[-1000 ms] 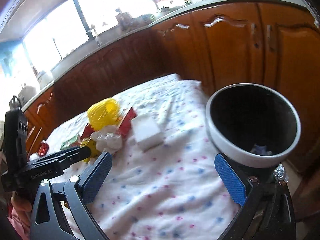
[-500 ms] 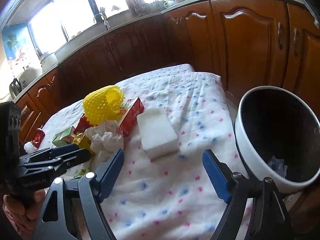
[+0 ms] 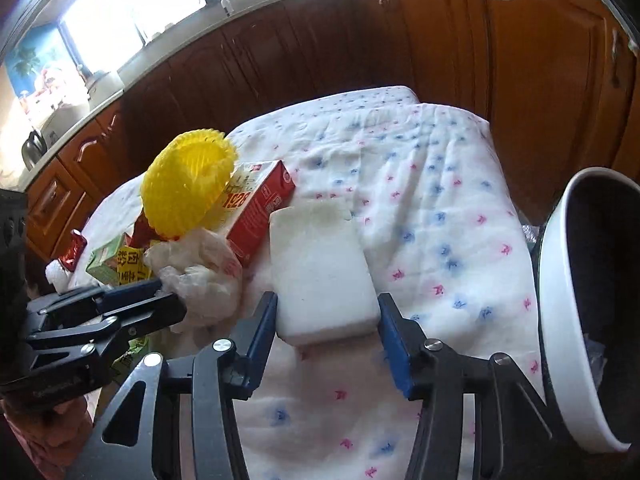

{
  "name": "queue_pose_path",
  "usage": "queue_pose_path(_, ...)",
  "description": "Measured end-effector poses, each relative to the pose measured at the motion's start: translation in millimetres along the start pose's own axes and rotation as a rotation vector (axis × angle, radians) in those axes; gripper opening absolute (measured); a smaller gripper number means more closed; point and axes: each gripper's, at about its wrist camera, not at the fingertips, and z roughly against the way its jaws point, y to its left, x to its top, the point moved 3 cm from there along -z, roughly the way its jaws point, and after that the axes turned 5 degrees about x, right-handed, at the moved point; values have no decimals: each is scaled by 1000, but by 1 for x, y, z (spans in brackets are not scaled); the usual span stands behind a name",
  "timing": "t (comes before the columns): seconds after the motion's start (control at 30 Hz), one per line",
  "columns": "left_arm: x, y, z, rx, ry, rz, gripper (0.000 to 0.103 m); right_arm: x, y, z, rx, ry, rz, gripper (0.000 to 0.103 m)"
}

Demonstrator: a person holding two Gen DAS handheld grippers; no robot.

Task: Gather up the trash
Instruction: 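Grasp the crumpled tissue with the left tool while the right tool grasps the white sponge, then move both tools over the bin and open them to drop tissue and sponge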

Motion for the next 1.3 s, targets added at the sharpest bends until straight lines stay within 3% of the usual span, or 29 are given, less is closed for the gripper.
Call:
queue_pose_path(0.07,-2,0,-4,-18,16,1,21,-3,0,7,-1,-17,-4,50)
queue_pose_path(0.17,-3,1,0,-16,-2,-5,17,-6,-1,18,2,-41,-16,50)
queue_pose_path(0.57,-12,-13,40,-57,-79,-23,15,-35,-4,79,-36,-158,-83,50)
queue_pose_path(1.3,-14,-115,51,-170,-95,-185,14,-78,-71,168,-191,-299,-225,50)
